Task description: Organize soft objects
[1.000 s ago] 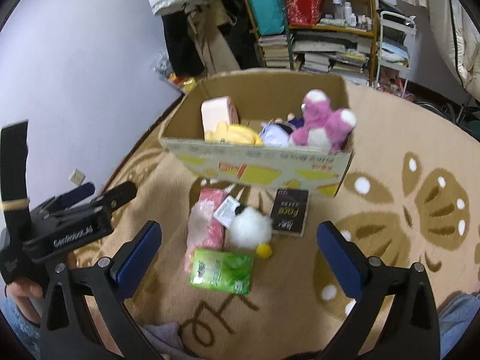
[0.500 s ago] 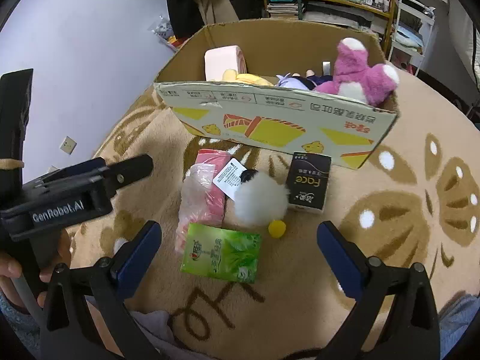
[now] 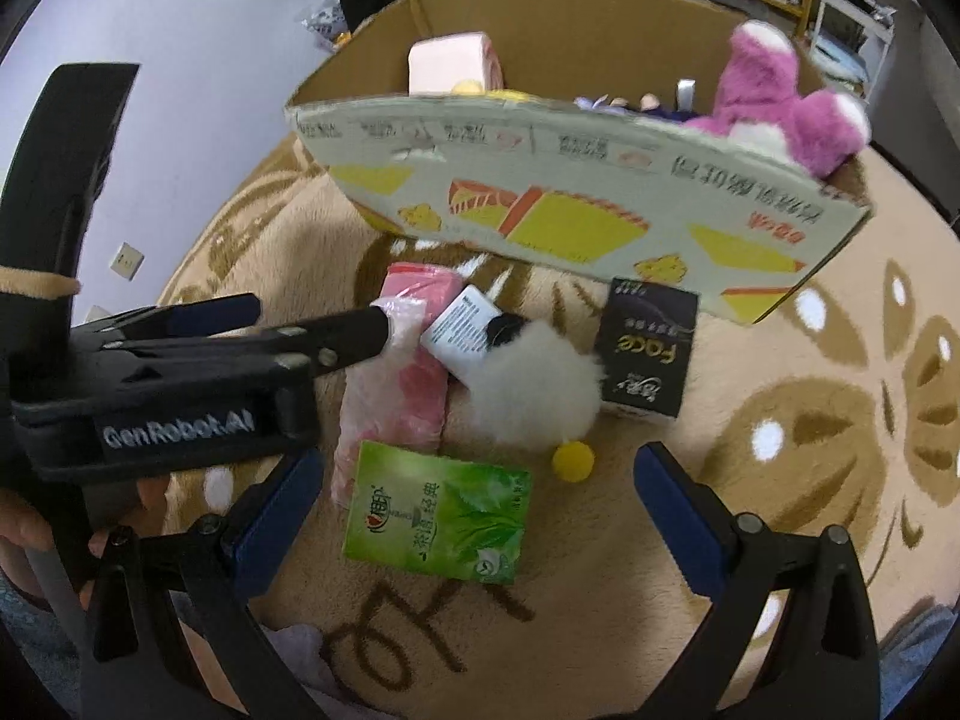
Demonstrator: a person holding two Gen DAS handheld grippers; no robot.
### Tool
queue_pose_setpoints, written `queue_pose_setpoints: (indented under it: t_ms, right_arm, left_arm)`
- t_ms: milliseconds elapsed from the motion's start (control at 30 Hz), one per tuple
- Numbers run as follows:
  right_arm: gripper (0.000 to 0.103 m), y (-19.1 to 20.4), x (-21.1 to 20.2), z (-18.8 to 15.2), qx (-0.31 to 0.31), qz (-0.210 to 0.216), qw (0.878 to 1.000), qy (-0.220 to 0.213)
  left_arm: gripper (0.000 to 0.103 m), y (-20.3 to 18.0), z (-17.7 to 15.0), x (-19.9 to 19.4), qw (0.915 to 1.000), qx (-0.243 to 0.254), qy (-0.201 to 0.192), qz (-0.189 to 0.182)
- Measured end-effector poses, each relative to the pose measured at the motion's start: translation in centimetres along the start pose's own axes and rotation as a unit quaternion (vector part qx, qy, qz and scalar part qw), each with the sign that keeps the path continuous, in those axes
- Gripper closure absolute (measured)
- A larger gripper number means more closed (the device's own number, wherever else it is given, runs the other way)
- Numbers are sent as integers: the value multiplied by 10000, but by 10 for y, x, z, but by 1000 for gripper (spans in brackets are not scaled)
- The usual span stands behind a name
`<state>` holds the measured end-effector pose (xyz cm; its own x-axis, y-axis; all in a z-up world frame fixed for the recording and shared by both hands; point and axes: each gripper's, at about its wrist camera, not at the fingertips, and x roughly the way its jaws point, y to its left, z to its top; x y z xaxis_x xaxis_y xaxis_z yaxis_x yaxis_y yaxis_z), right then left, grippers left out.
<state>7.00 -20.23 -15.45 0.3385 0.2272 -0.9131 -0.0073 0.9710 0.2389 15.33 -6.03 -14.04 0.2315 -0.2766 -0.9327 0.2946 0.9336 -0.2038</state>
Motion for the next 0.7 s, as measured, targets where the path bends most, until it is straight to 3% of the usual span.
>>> queue_pose_setpoints:
  t_ms: [333,700]
  right_arm:
    - [0,-1,27,1,104,139,9989,441]
    - [0,-10,45,-1,358,238,9962,762]
  left_arm:
    - [6,-11,-3,29,9990,94,425,-99]
    - [7,-27,-5,56,9966,355,719,186]
